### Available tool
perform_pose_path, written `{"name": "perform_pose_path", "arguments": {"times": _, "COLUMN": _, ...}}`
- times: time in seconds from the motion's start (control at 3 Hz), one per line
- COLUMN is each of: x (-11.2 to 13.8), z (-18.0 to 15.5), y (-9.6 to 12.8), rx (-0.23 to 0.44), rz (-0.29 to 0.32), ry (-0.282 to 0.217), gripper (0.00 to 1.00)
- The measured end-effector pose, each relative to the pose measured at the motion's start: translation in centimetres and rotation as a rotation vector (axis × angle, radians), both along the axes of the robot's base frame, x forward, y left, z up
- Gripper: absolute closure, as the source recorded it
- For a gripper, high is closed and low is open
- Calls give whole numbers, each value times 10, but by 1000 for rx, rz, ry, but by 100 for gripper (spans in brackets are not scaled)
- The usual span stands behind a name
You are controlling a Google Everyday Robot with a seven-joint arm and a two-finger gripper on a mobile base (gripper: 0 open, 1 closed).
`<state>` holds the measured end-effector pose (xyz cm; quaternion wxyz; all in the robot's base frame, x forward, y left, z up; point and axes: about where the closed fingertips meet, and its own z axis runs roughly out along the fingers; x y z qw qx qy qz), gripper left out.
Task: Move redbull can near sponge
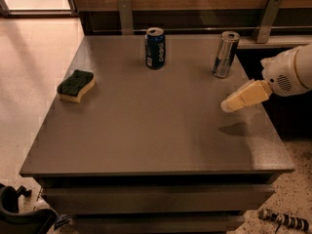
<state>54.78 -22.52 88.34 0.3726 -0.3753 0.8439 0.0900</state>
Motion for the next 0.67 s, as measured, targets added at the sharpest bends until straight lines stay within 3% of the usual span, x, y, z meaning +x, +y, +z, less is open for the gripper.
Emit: {"name": "perform_pose_path", "arguments": {"times": 0.67, "x": 50, "z": 6, "y": -59, "rx": 146, "rz": -259, "ry": -271, "gripper": 0}}
